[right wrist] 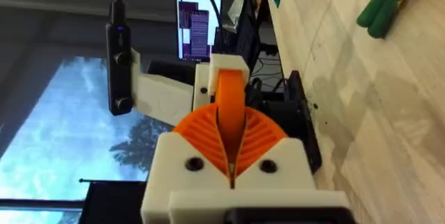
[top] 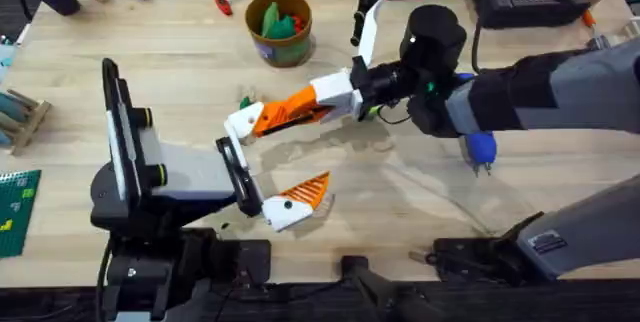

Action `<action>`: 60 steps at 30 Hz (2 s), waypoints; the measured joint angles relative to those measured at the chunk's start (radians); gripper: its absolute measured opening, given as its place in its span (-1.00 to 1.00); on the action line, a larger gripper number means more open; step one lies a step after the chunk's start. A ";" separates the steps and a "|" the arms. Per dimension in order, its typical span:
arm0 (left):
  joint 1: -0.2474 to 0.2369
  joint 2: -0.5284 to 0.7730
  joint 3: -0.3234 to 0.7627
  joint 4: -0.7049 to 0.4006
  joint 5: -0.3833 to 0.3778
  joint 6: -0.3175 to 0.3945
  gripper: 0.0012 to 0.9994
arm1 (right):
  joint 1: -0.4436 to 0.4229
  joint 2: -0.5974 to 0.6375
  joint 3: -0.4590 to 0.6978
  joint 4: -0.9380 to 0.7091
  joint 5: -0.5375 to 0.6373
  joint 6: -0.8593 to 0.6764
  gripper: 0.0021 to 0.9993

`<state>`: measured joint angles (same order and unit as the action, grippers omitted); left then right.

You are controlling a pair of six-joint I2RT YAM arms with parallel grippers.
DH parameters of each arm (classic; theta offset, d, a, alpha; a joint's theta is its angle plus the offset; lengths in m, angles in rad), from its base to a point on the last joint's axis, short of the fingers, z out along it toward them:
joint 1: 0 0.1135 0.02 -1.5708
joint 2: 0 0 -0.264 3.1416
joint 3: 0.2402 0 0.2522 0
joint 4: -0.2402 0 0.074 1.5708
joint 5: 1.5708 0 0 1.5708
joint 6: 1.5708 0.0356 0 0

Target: Pick up the gripper from the table and insert it into the empty holder that is missing its gripper. Then pick up a screw, insert it into the mounting hole, and use the screwdriver to tighten it. Finally, clean up the table by picking up the vegetable and placing it into the bucket.

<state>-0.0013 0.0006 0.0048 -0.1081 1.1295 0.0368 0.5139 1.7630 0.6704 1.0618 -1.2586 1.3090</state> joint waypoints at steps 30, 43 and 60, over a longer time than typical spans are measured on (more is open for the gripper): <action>0.000 0.000 0.000 0.000 -0.001 0.007 0.97 | 0.039 0.000 0.084 -0.195 -0.033 -0.121 -0.99; 0.000 0.000 0.000 0.000 -0.001 0.007 0.97 | 0.046 0.000 0.085 -0.195 -0.021 -0.143 -0.99; 0.000 0.000 0.000 0.000 -0.004 0.007 0.97 | 0.047 0.000 0.085 -0.195 -0.013 -0.164 -0.98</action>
<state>-0.0010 0.0006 0.0048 -0.1078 1.1255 0.0441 0.5606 1.7627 0.7551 0.8673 -1.2715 1.1450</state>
